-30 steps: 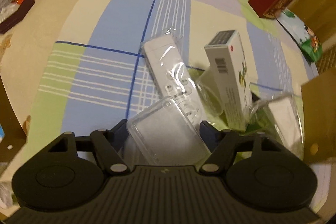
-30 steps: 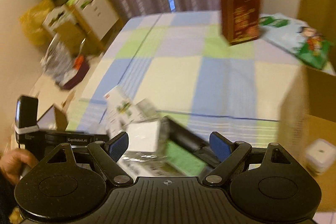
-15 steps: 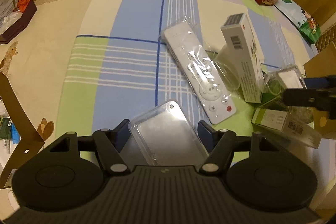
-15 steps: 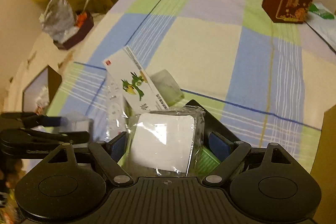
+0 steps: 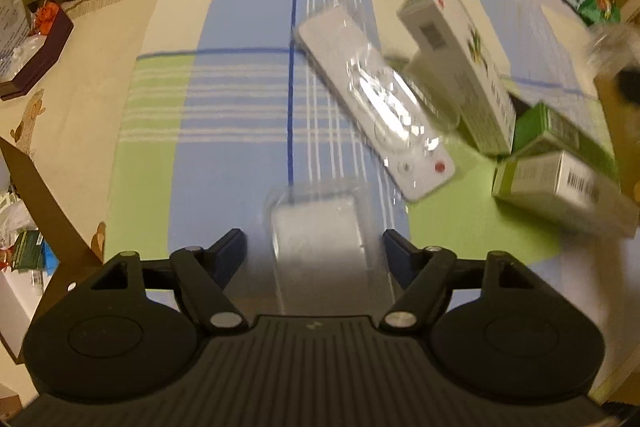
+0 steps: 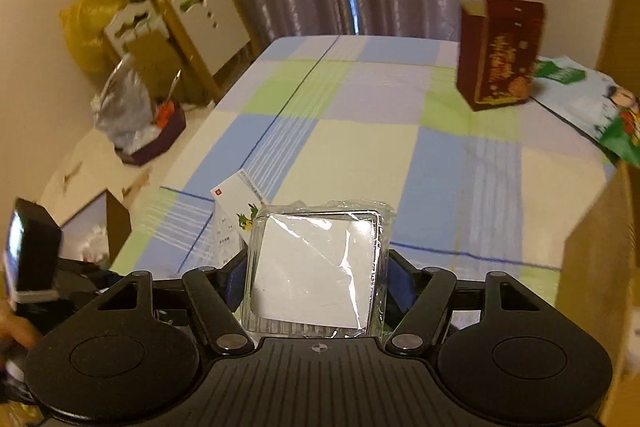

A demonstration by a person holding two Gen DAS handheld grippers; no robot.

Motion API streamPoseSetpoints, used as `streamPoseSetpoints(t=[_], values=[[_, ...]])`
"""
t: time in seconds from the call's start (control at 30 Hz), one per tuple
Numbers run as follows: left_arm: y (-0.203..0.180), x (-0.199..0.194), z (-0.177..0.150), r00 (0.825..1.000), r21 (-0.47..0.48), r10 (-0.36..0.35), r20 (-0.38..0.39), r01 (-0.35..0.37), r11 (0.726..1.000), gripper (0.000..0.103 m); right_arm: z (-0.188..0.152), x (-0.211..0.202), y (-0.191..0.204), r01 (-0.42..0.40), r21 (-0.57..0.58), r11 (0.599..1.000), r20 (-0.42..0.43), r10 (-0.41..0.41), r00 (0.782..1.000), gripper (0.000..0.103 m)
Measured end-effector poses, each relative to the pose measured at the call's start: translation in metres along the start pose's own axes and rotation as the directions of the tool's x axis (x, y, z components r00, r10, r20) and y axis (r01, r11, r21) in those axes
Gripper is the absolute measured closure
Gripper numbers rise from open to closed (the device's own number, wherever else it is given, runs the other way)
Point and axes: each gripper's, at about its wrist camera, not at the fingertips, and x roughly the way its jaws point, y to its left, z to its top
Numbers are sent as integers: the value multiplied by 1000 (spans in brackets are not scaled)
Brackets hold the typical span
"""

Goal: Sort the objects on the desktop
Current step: 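Grasp a clear plastic square case with the right tool while the left tool grasps a clear plastic box, then carry both clear plastic items into the cardboard box and lower them onto its floor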

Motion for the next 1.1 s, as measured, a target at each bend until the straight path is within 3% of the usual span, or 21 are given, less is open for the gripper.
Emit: streamPoseSetpoints(t=[0.07, 0.27, 0.47, 0.8, 1.1], values=[[-5, -1, -2, 999, 21, 31, 18, -31, 999, 49, -4, -11, -4, -1, 23, 1000, 5, 1, 1000, 35], [-10, -15, -4, 998, 99, 43, 46, -48, 994, 50, -13, -51, -17, 1, 63, 998, 43, -4, 999, 35], [-20, -58, -2, 992, 128, 25, 120, -41, 991, 50, -19, -90, -39, -20, 113, 993, 104, 8, 995, 35], [-114, -126, 13, 960, 313, -145, 241, 64, 948, 50, -34, -152, -97, -22, 147, 989, 117, 5, 993, 35], [-225, -144, 24, 916, 483, -325, 234, 180, 857, 50, -64, -215, -179, 98, 229, 968, 111, -126, 986, 35]])
